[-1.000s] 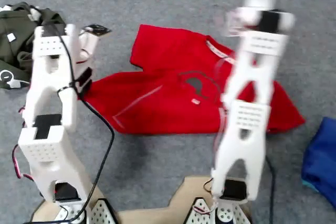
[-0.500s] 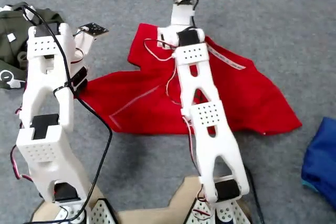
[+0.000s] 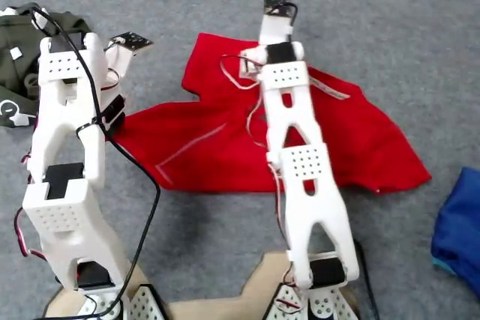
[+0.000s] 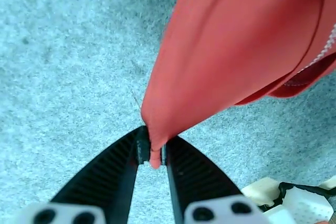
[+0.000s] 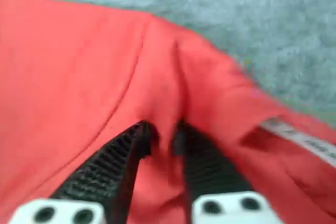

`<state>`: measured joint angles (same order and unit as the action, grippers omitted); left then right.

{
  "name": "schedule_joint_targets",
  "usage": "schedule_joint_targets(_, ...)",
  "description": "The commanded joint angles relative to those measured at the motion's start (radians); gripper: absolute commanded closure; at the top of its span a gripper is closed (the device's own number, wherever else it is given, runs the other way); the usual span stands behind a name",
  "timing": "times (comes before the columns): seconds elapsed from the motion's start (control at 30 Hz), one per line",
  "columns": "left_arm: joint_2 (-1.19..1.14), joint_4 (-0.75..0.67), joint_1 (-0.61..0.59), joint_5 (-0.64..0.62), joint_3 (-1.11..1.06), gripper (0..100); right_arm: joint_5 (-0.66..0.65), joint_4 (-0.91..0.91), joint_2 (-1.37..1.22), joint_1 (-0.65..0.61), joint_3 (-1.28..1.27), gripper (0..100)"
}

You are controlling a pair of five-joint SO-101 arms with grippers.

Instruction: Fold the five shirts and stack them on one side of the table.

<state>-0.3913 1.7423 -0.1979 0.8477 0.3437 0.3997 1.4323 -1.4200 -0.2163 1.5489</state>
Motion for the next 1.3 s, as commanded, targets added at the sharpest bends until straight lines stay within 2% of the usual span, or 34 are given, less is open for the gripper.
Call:
schedule_joint_targets(0.0, 0.013, 0.017, 0.002, -0.008, 0.008, 98, -0.012, 0.075, 0.047, 0.015, 0.021, 99.2)
schedule_joint_targets(0.23, 0.015, 0.017, 0.0, -0.008, 0.014, 98, -0.038, 0.358, 0.113, 0.048, 0.05, 99.2)
schedule_joint_targets(0.43, 0.015, 0.017, -0.017, -0.002, 0.015, 98, -0.041, 0.354, 0.213, 0.143, -0.071, 99.3)
schedule_joint_targets(0.87, 0.033, 0.018, -0.086, 0.127, -0.049, 98, -0.086, 0.351, 0.776, 0.17, -0.987, 99.3)
schedule_joint_targets(1.27, 0.513, 0.018, -0.068, 0.39, -0.571, 98, -0.135, 0.348, 1.176, 0.163, -1.6, 99.1)
